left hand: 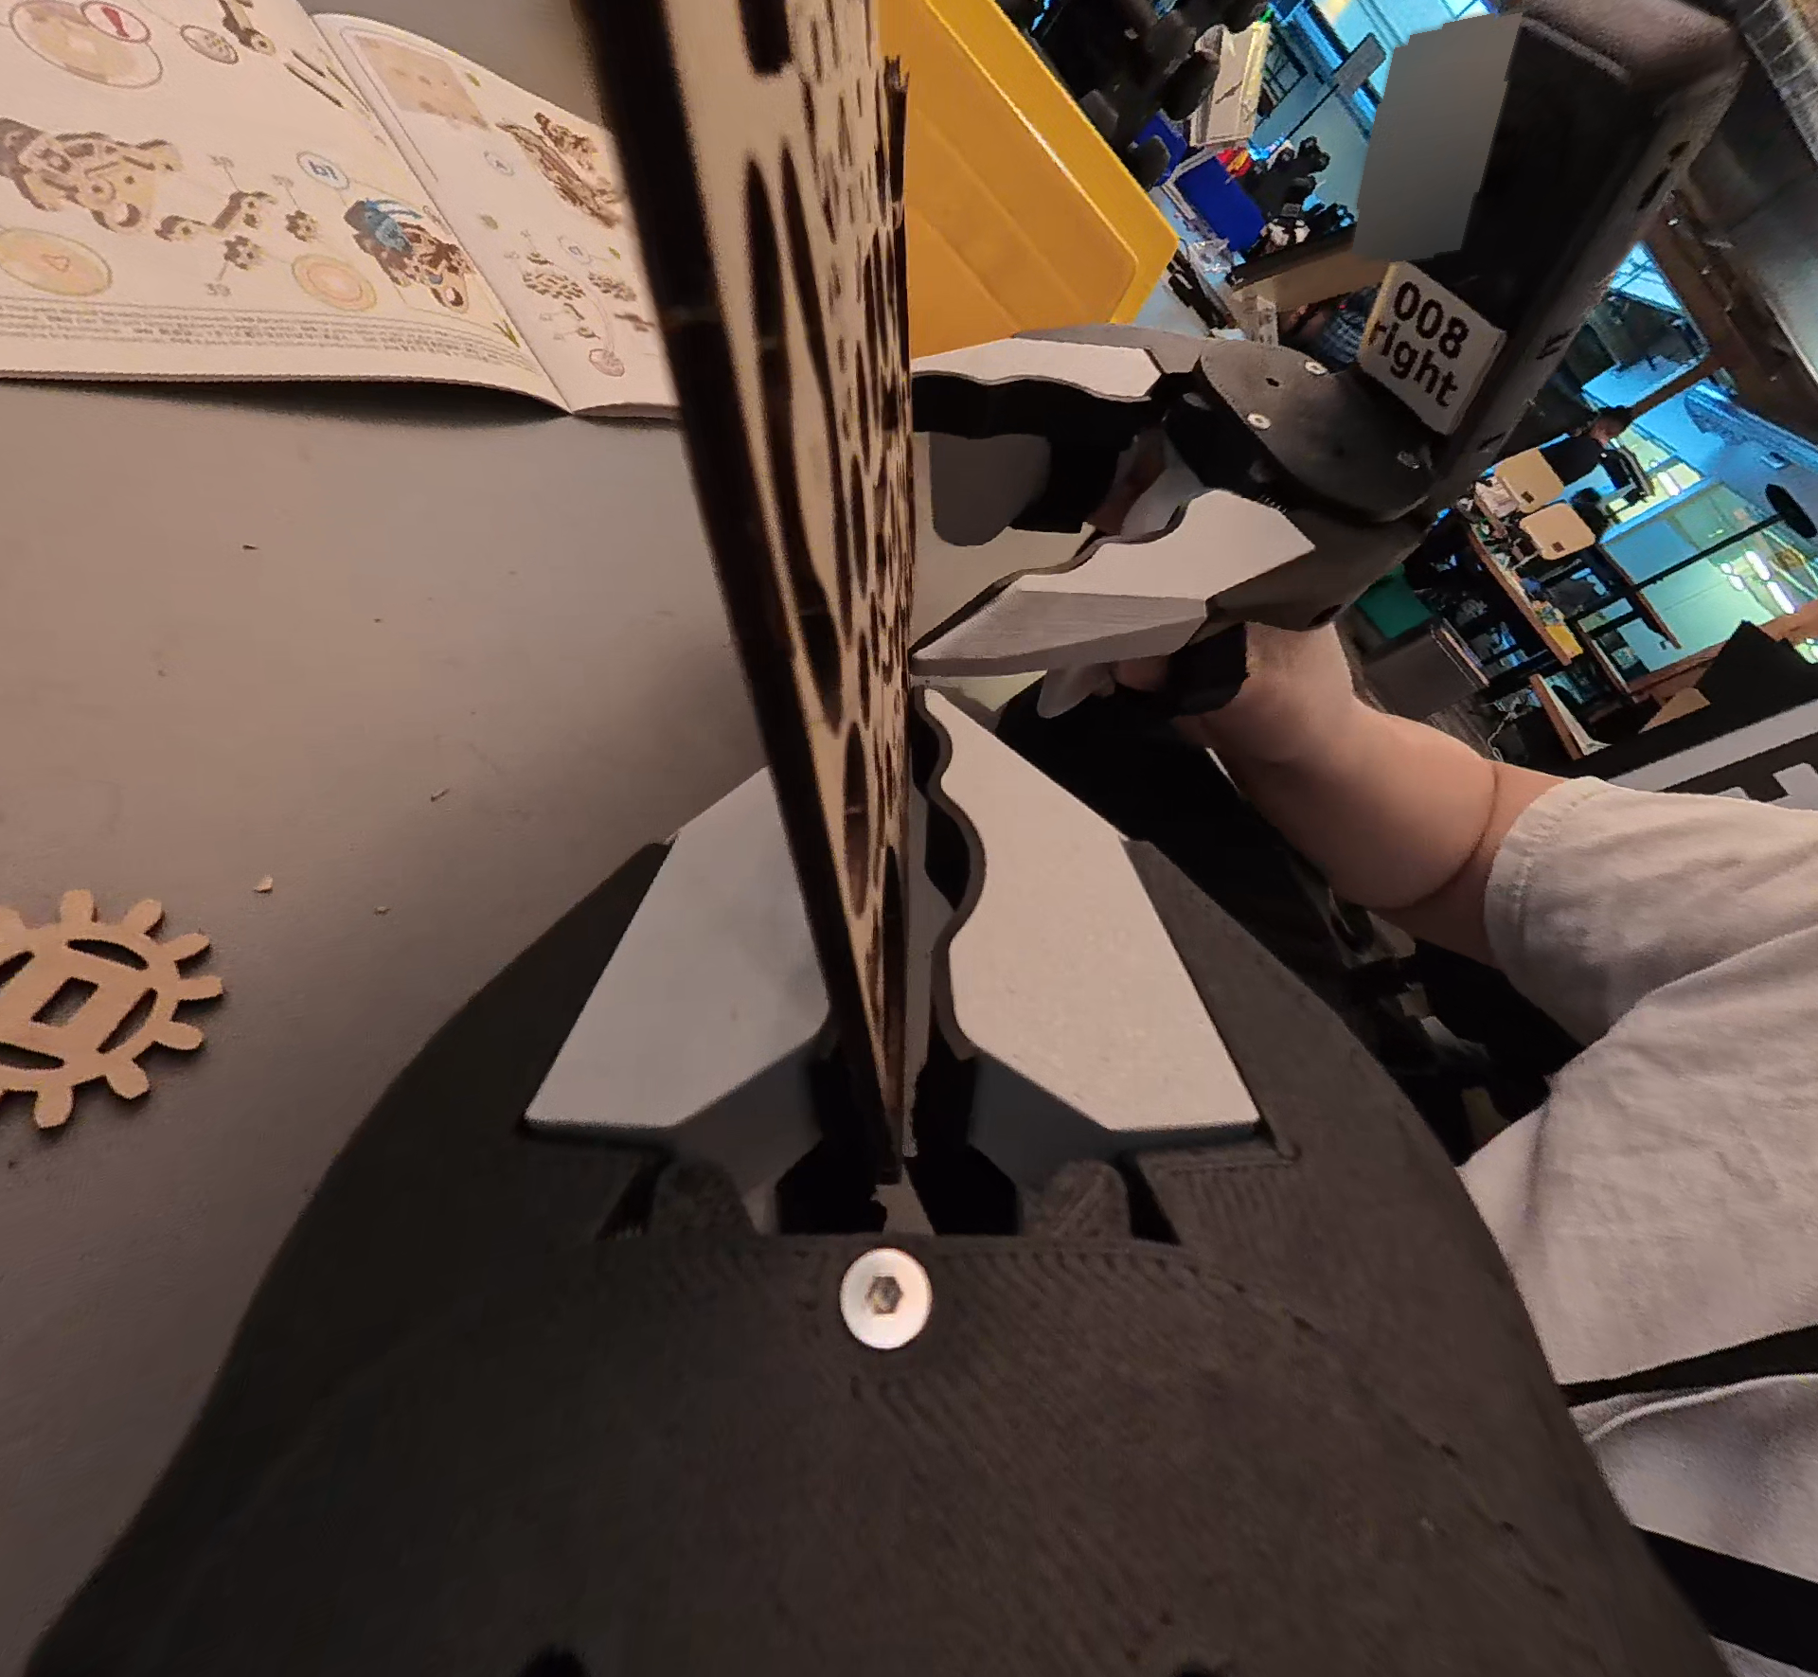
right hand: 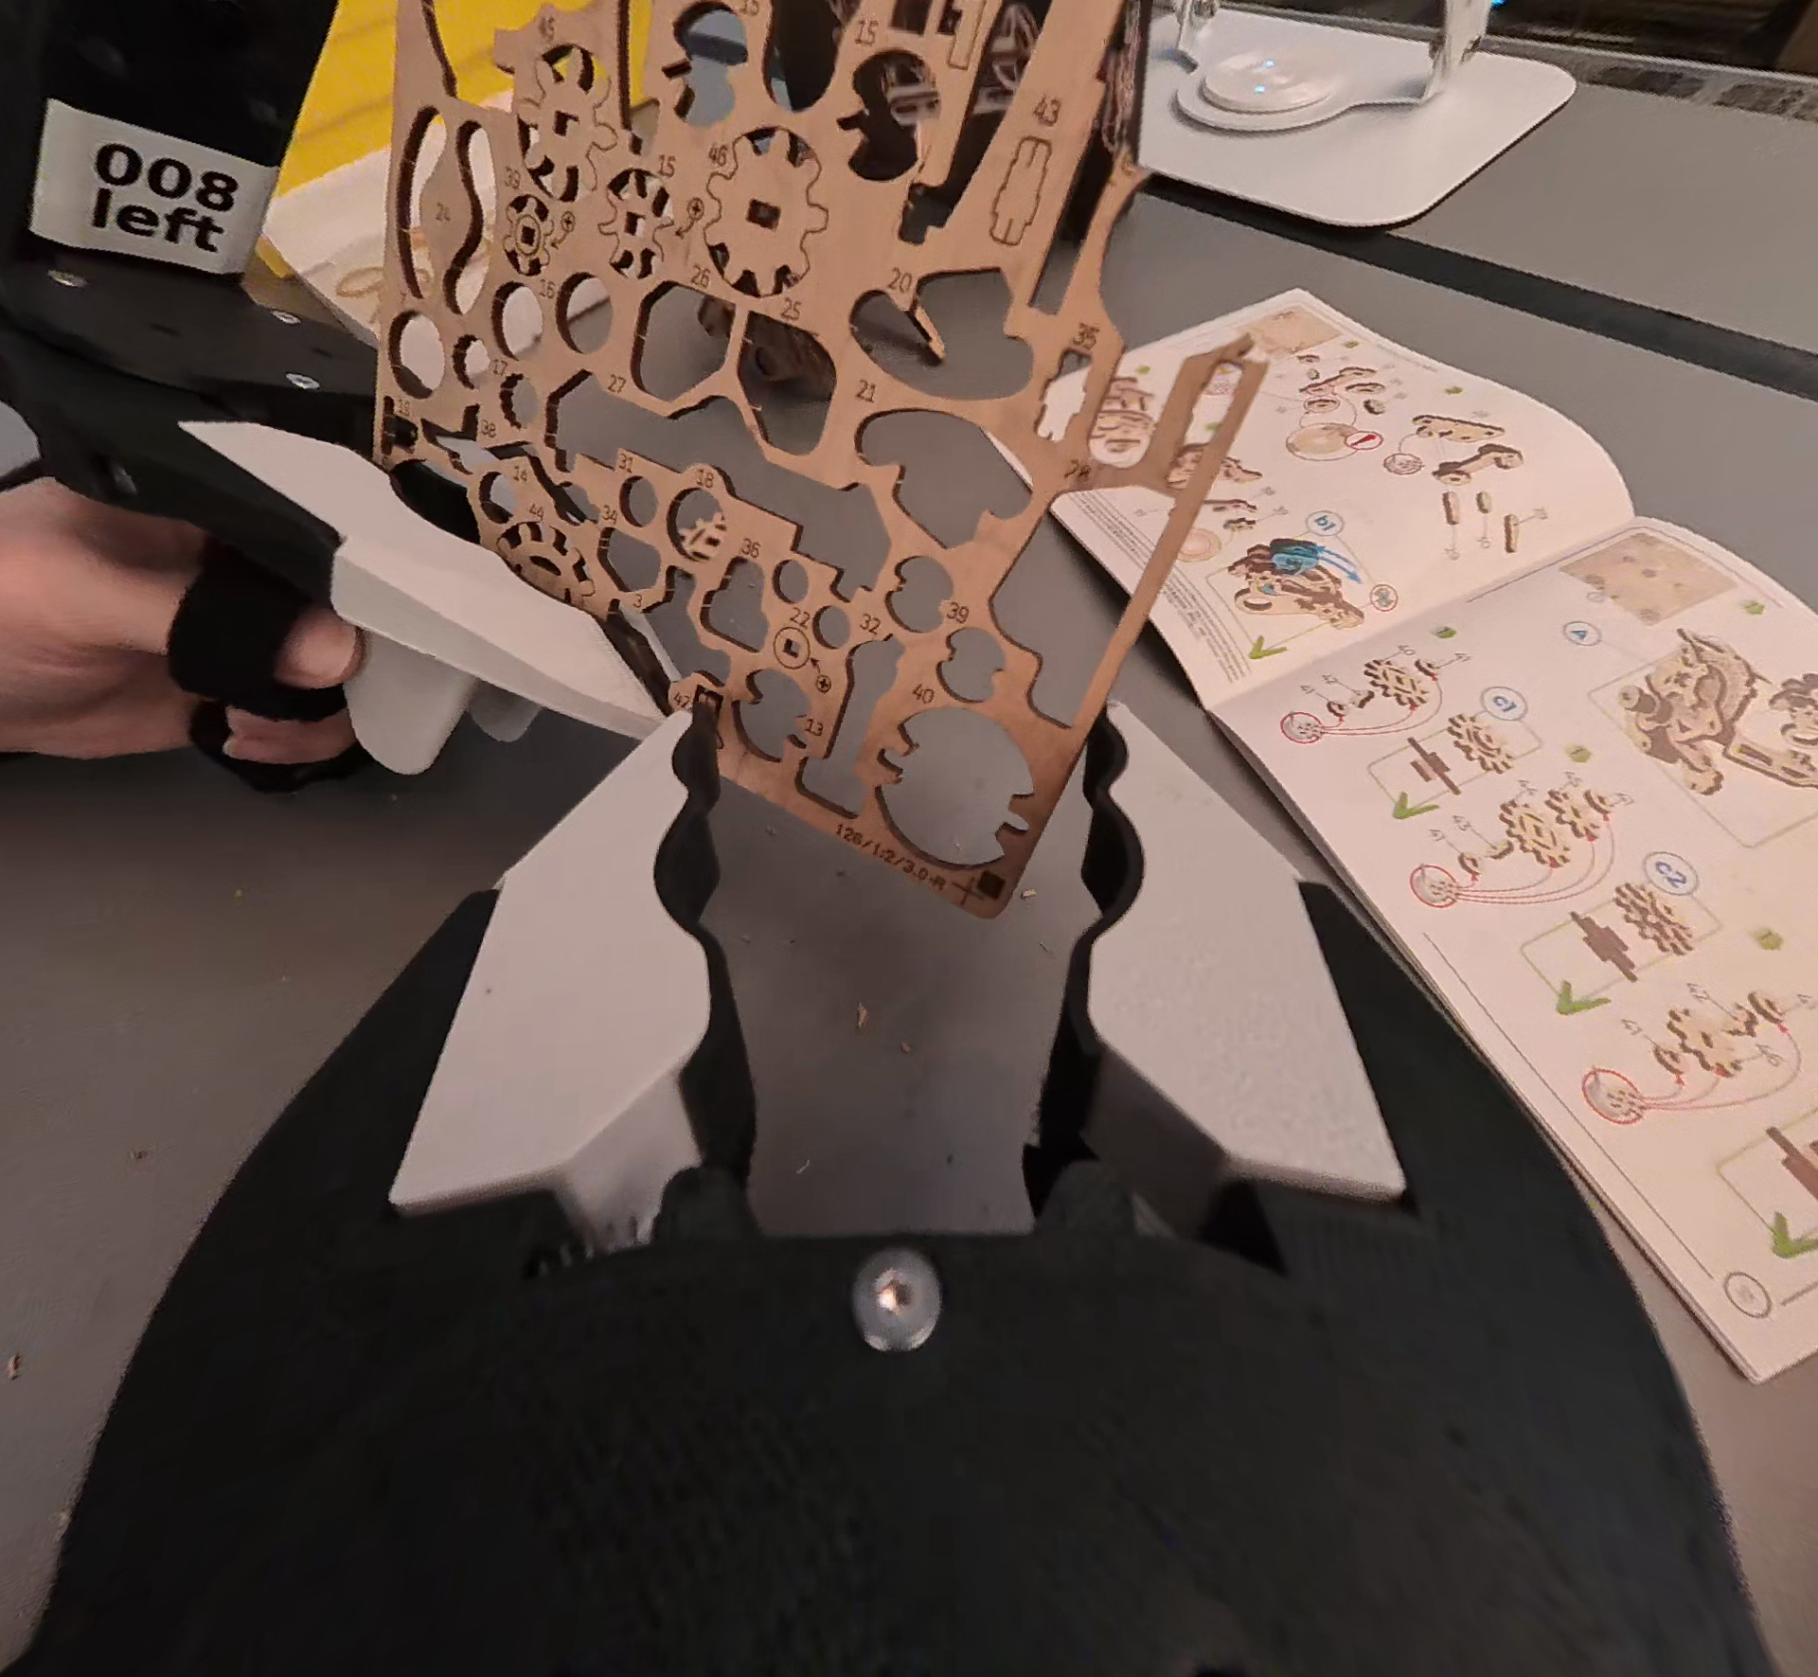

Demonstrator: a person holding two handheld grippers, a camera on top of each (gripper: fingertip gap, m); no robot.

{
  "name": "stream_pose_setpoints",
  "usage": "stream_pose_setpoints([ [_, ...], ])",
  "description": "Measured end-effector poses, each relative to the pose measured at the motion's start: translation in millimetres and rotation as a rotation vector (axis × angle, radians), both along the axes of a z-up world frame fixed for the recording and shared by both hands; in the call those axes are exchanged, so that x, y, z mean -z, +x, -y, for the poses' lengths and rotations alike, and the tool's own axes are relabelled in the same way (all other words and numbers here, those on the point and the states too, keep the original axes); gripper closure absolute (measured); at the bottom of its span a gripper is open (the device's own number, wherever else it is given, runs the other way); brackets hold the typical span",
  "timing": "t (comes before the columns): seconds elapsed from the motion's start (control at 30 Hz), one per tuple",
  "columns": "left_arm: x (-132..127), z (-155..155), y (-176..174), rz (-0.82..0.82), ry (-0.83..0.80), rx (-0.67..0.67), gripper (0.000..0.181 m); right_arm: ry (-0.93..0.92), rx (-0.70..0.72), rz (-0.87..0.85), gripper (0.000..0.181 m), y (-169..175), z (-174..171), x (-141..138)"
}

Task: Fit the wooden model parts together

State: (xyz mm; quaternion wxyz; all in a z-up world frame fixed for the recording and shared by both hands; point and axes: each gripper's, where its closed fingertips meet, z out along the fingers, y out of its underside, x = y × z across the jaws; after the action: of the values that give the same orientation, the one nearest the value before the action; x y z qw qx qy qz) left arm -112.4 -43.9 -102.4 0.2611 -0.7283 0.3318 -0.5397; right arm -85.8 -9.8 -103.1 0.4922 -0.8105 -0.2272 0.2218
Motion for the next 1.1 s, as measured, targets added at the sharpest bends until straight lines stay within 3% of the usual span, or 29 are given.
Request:
stream_pose_setpoints([
  [0.17,4.1,1.1,0.7,-0.011,0.004,-0.020,0.180,-0.025,0.007,0.007,0.106,0.1,-0.5,5.1],
  [0.5,18.8,-2.3,1.3,-0.106,0.050,-0.052,0.181,0.030,0.061,0.188,0.107,1.1,-3.8,12.4],
  [0.73,5.2,-2.9,-0.8,0.007,-0.034,-0.016,0.181,-0.004,-0.016,-0.087,0.112,4.6,-2.3,-6.8],
  [1.1,9.4,-3.4,1.2,0.002,-0.061,-0.019,0.181,-0.009,-0.015,0.069,0.109,1.3,-1.8,9.0],
])
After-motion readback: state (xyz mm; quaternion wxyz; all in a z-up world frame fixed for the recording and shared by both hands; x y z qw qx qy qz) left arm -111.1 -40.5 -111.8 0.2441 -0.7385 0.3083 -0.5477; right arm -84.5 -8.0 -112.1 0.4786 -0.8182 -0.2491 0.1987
